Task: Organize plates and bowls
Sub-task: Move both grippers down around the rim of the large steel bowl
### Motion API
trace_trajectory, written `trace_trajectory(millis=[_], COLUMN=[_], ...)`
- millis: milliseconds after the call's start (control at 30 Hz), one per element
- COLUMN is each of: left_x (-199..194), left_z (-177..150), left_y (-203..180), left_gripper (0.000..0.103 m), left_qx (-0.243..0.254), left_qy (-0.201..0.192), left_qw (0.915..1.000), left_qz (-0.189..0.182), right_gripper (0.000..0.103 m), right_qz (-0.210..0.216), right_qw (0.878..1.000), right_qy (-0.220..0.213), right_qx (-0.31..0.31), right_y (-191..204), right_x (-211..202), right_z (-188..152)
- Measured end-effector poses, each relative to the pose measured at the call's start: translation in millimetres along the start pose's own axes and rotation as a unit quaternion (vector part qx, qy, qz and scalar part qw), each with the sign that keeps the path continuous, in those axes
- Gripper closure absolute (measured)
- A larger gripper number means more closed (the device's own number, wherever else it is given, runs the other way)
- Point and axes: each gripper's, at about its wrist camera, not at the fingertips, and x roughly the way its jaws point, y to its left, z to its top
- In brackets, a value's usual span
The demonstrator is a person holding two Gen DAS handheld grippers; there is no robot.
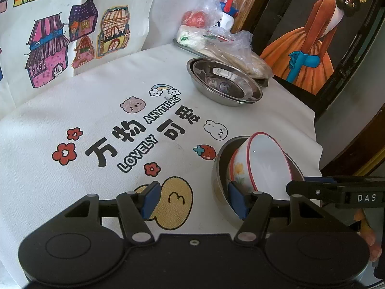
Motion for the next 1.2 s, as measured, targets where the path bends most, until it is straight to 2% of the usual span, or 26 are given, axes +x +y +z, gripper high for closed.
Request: trace_trajectory(millis=[233,333,433,533,767,967,1200], left_x=[1,1,0,0,1,2,2], left_z=[-1,-1,-2,-1,-2,-2,-6], left_y=[1,1,0,-1,-2,-3,-6], left_gripper=[0.032,0.028,0.019,0.018,0.009,0.004,0.001], left_qx=[-0.004,-0.003,0.001,0.007,0.015,0.021,0.043], left_qy=[0.000,0.000,-0.003,-0.006,-0.003,-0.004,-0.008], left_qw=[1.0000,1.0000,0.9999,0.9997,0.9992,0.9987,0.9977], left_qz=[0.004,0.009,0.016,0.021,0.036,0.047,0.053], right_gripper=[0.027,0.024,0.021,0.018,0.004,0.002,0.002], right_qz=[-0.008,-0.017,-0.022,-0.020,-0.032,-0.051,-0.047], right_qw=[1.000,0.999,0.999,0.999,0.999,0.999,0.998], right_qy=[-0.017,-0.021,-0.019,-0.017,-0.017,-0.015,-0.015], right_qx=[0.014,0.020,0.019,0.018,0.013,-0.007,-0.036], right_y=[-11,-15,-15,-15,-14,-10,-5], right_x=[-13,-17,-16,-15,-12,-8,-3], right_z=[1,1,1,0,0,0,-5])
